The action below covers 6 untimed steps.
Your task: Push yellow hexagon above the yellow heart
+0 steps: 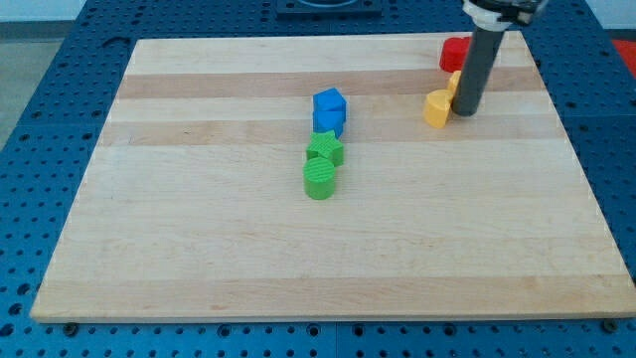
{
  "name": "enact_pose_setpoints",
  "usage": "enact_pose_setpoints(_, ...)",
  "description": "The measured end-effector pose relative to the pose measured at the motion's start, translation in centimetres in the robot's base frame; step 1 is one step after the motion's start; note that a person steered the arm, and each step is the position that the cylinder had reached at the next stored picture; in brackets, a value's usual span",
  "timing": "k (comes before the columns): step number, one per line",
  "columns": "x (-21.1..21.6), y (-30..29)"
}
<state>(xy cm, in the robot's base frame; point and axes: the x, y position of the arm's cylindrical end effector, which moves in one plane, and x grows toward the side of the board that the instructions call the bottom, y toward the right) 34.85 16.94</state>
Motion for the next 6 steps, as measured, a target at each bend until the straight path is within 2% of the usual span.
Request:
enact_pose_setpoints(1,-0.5,-0.1)
enact_pose_setpoints(3,-0.6,5.1)
enact_pose_setpoints(4,-2.7,4.9)
enact_pose_setpoints(6,-3.3,2.6)
